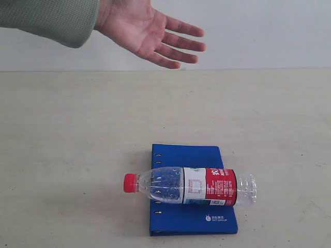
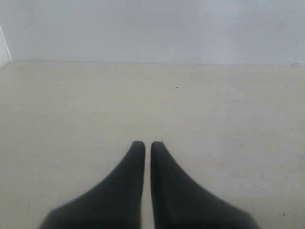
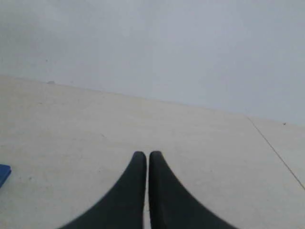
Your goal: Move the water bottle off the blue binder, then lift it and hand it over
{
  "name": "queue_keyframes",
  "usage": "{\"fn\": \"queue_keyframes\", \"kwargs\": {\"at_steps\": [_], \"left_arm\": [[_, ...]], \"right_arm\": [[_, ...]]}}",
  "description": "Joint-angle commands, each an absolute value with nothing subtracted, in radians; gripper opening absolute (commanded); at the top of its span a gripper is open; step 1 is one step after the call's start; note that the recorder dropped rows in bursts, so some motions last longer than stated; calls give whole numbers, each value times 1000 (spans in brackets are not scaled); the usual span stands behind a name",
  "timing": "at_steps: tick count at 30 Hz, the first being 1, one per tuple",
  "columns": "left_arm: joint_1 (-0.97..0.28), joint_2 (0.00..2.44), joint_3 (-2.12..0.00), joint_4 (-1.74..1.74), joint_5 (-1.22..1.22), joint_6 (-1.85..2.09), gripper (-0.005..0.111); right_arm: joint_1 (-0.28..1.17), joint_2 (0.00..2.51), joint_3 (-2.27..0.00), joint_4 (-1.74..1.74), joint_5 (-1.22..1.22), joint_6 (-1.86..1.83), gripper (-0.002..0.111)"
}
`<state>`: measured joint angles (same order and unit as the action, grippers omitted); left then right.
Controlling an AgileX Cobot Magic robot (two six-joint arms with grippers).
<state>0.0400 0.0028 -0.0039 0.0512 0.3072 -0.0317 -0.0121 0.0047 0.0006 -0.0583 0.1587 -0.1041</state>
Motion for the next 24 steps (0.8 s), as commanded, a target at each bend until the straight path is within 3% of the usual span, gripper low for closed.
{"fn": "queue_keyframes", "kwargs": {"at_steps": [1,9,13,17,20,24], "left_arm": [[36,0,0,43,307,-27,4],[36,0,0,43,307,-27,4],[36,0,0,43,307,-27,4],[36,0,0,43,307,-27,4],[36,0,0,43,307,-27,4],[36,0,0,43,307,-27,4]], "right_arm": [[-19,0,0,-66,131,-114,0],[-19,0,0,0,66,-81,0],[-19,0,0,11,-162,-58,0],[-19,0,0,29,-398,216,0],[-19,0,0,-74,-547,298,0],[-19,76,-168,-363,-551,574,0]]}}
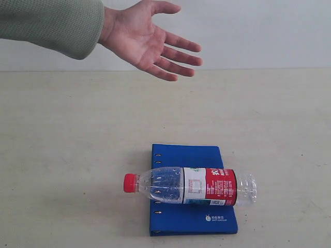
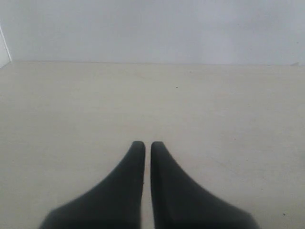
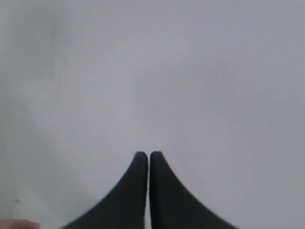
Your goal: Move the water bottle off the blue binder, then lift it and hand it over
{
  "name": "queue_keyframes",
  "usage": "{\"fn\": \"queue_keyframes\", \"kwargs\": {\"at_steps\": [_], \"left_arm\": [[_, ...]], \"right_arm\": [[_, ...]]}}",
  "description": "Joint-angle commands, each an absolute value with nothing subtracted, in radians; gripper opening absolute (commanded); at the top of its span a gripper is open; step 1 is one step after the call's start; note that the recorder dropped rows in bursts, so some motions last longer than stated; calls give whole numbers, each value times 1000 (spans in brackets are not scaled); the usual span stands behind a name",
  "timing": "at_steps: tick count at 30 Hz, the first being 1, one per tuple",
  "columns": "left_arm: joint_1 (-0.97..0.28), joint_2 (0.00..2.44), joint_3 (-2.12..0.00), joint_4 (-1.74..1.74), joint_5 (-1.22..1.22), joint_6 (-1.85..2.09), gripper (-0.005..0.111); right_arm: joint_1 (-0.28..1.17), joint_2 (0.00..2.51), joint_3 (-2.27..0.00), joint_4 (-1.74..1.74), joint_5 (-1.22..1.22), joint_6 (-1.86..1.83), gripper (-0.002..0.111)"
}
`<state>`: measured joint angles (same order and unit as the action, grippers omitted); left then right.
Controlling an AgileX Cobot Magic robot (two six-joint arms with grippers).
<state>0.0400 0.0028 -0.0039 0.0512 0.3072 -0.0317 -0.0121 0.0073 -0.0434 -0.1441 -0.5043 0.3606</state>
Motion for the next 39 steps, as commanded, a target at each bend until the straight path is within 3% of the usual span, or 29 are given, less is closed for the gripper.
{"fn": "queue_keyframes", "kwargs": {"at_steps": [1,3,5,6,11,15,17,20,25,31,34,39], "left_arm": [[36,0,0,43,307,-27,4],[36,0,0,43,307,-27,4],[36,0,0,43,307,-27,4],[36,0,0,43,307,-27,4],[36,0,0,43,307,-27,4],[36,0,0,43,307,-27,4],[36,0,0,43,307,-27,4],[36,0,0,43,307,-27,4],[36,0,0,43,307,-27,4],[36,0,0,43,307,-27,4],[36,0,0,43,307,-27,4],[36,0,0,43,307,-27,4]], "right_arm": [[-19,115,-217,-448,-553,639,0],[-19,207,-316,-645,-563,804,1],[-19,350,-511,-980,-612,1072,11],[-19,446,-648,-1177,-644,1217,22],[-19,707,-989,-1744,-720,1627,35],[-19,915,-1155,-1744,-828,1611,35],[-19,1000,-1156,-1744,-916,1695,35],[-19,1080,-1103,-1744,-907,1525,35],[43,1107,-943,-1744,-523,1197,35],[264,1185,-823,-1695,363,1084,35],[355,1244,-860,-1378,530,785,35],[437,1302,-975,-662,602,173,35]]}}
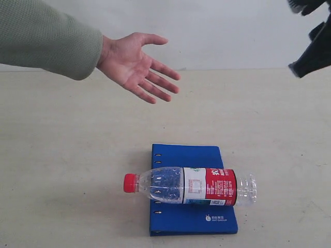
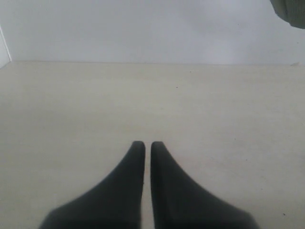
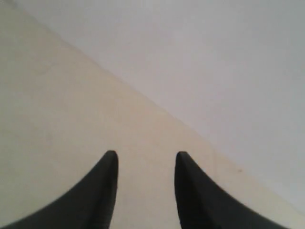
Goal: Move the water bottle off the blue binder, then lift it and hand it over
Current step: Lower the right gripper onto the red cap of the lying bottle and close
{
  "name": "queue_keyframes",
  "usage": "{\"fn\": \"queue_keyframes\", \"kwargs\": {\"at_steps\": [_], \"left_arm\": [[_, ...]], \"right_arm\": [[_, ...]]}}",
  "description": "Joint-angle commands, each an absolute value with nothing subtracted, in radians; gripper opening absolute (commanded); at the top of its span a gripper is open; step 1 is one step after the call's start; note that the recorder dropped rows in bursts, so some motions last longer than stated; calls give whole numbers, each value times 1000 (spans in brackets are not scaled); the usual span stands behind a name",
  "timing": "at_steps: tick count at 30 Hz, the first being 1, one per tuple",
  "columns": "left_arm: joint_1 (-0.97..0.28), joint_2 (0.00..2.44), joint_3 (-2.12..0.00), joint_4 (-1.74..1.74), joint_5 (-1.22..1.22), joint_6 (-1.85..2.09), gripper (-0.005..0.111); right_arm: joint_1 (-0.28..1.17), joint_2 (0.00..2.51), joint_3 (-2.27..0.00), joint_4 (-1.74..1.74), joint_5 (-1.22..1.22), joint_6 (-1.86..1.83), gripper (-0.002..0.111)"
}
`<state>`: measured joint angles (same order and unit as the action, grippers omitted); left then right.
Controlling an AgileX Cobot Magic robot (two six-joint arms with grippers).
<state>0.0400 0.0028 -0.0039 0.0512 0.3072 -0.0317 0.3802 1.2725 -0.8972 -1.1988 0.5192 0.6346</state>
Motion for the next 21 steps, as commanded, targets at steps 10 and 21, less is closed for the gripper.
{"fn": "queue_keyframes", "kwargs": {"at_steps": [10,21], "left_arm": [[36,0,0,43,307,-27,4],[36,0,0,43,307,-27,4]], "right_arm": [[686,1376,-1031,187,726,-640,56],[889,1735,-1190,9,647,-480,62]]}}
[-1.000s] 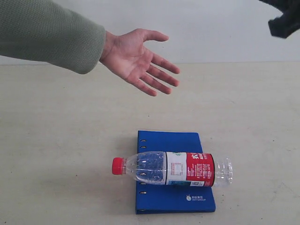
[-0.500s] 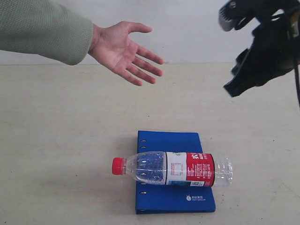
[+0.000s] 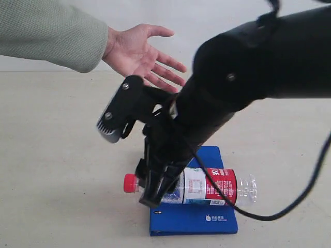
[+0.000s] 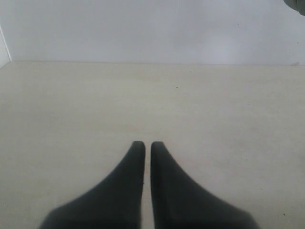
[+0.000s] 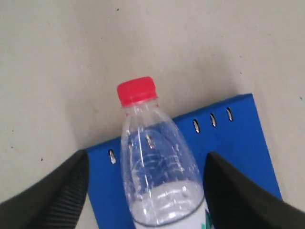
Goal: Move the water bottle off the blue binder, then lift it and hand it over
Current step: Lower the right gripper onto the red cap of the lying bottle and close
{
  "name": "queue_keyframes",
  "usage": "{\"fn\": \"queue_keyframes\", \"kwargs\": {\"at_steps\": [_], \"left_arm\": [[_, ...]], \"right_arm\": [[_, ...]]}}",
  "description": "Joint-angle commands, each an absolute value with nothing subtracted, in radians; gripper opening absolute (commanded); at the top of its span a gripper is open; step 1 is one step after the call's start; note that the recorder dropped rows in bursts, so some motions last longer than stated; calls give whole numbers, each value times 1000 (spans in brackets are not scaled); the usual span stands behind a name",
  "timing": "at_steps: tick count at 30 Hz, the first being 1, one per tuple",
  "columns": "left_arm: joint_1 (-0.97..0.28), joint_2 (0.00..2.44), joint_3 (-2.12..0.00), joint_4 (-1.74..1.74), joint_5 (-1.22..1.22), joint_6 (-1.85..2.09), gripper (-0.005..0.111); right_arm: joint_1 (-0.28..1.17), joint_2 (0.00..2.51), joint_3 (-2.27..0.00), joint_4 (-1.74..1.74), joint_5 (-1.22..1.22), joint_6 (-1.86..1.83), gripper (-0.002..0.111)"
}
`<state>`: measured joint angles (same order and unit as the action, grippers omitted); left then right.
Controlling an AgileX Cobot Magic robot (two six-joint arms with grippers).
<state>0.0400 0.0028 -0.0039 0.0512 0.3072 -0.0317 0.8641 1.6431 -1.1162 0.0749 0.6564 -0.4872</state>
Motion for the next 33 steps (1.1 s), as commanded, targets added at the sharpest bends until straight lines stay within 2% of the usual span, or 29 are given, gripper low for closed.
{"fn": "queue_keyframes", "kwargs": {"at_steps": [1,10,29,31,33], "left_arm": [[36,0,0,43,307,-27,4],[36,0,0,43,307,-27,4],[36,0,0,43,307,-27,4],[36,0,0,43,307,-27,4],[36,0,0,43,307,-27,4]], "right_arm": [[889,1760,-1205,0,654,-480,62],[889,1887,-1288,0,632,-512,62],[893,2002,-1293,7,588,-555,62],[893,2002,-1295,0,583,-548,59],[893,2002,-1305,0,596,-548,45]]}}
